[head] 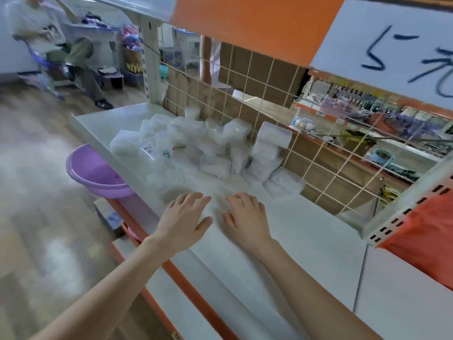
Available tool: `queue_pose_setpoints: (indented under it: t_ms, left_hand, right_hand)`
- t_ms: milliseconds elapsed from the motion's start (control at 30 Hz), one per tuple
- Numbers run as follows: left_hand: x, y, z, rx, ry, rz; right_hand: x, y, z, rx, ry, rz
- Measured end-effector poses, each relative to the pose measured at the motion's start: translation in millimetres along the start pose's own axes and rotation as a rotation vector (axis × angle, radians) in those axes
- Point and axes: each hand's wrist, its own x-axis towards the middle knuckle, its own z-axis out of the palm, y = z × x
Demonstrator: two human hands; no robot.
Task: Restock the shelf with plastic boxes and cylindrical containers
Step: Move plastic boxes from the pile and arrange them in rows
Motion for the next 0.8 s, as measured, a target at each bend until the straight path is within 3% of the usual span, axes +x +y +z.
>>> queue_pose_setpoints:
  t_ms: [300,367,500,800]
  left_hand:
    - [23,-67,-16,-0.014,0.063,0.062]
    - [28,-91,-22,0.03,0.104,0.018]
    - [42,-127,-23,0.109,0.028,-0.093]
    - [60,-146,-27,-0.072,-0.001,-0.025]
  right_hand:
    - [58,-52,26,0.15,0.022,0.073]
    - [72,-68,31,0.222,0.039,0.124]
    - [91,-88,40,0.304,0.08,0.209]
    - [100,-106,45,0.552,0.189,0.338]
